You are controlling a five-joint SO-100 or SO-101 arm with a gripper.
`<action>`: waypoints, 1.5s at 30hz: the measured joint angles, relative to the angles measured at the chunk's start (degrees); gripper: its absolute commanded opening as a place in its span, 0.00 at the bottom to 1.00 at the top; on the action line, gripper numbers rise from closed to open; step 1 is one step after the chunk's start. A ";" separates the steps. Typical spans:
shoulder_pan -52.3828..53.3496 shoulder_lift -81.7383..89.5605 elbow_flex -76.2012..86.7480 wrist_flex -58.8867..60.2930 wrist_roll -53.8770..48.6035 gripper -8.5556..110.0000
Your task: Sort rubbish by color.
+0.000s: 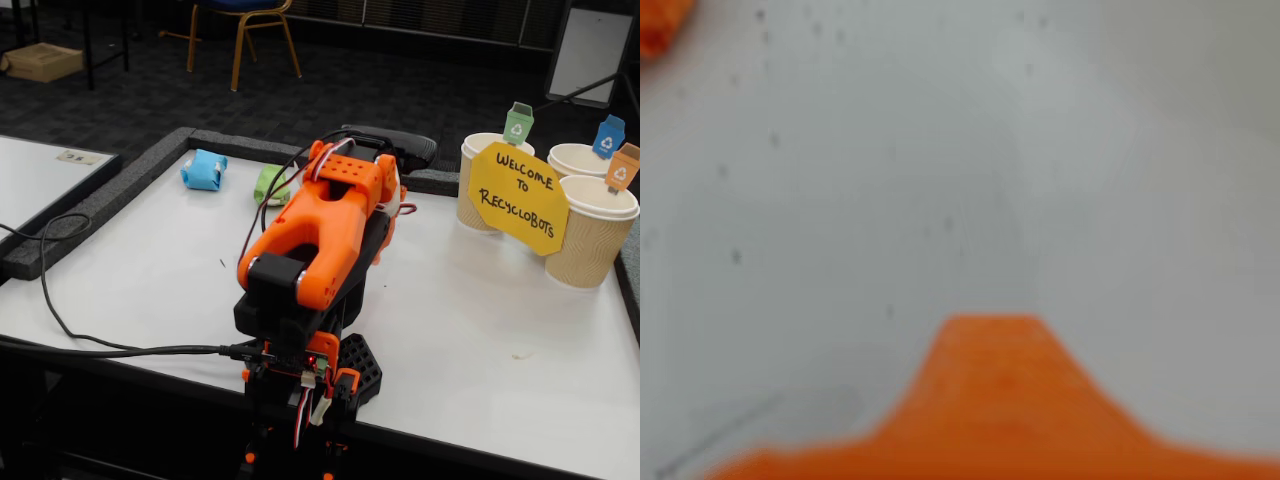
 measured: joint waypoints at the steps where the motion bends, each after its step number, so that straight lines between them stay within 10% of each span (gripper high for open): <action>1: 0.00 0.00 0.00 -0.53 0.00 0.08; 22: -8.53 -0.97 -15.91 -0.88 0.00 0.08; 45: -12.92 -63.02 -63.63 6.24 0.00 0.08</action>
